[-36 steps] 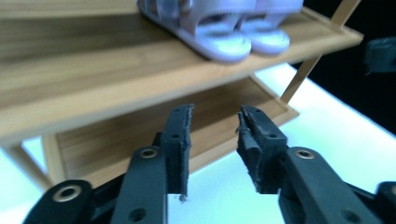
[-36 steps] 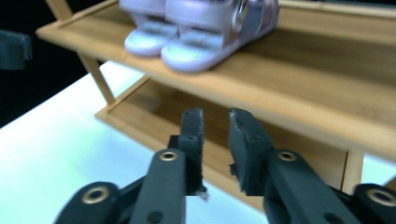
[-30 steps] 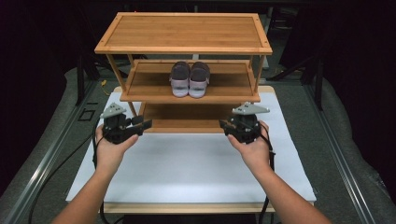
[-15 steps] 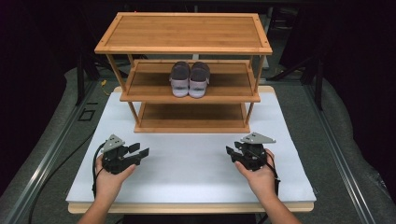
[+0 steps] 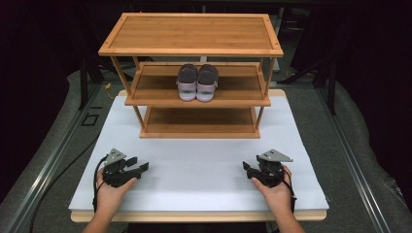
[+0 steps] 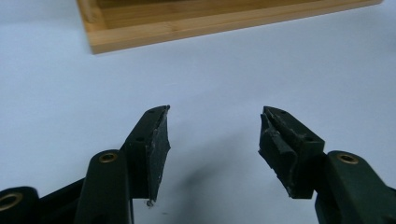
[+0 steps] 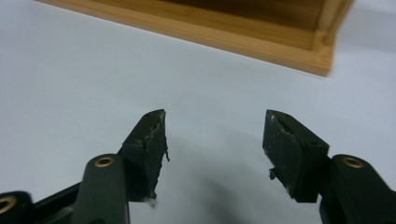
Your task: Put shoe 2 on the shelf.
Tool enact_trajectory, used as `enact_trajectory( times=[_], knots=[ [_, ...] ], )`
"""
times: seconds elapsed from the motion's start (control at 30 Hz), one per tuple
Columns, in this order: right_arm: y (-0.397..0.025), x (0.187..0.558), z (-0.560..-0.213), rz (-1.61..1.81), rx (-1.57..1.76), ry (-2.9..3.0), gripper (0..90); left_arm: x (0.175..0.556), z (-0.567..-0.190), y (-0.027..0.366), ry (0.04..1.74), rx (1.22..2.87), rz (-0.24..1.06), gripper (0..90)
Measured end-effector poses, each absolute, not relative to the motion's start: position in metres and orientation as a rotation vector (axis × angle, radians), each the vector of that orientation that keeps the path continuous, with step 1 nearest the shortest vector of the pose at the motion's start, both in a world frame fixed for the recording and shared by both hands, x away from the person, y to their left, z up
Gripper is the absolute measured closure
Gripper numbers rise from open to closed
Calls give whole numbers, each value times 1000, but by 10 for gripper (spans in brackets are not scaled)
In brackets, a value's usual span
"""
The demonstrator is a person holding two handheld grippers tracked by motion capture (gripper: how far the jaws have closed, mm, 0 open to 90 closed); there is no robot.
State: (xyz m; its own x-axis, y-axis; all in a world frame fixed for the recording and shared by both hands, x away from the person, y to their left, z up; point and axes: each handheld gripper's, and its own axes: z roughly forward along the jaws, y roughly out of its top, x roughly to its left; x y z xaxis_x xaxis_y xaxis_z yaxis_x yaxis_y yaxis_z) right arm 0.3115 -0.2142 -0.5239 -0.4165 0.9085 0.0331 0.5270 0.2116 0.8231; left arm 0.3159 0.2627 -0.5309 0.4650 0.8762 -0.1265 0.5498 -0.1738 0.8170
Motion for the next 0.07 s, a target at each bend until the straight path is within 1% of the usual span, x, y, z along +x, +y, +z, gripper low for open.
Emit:
enact_trajectory(
  times=[0.07],
  knots=[
    [-219,314,-526,1082,1357,2013,363,318,-531,268,1210,1856,499,411]
  ],
)
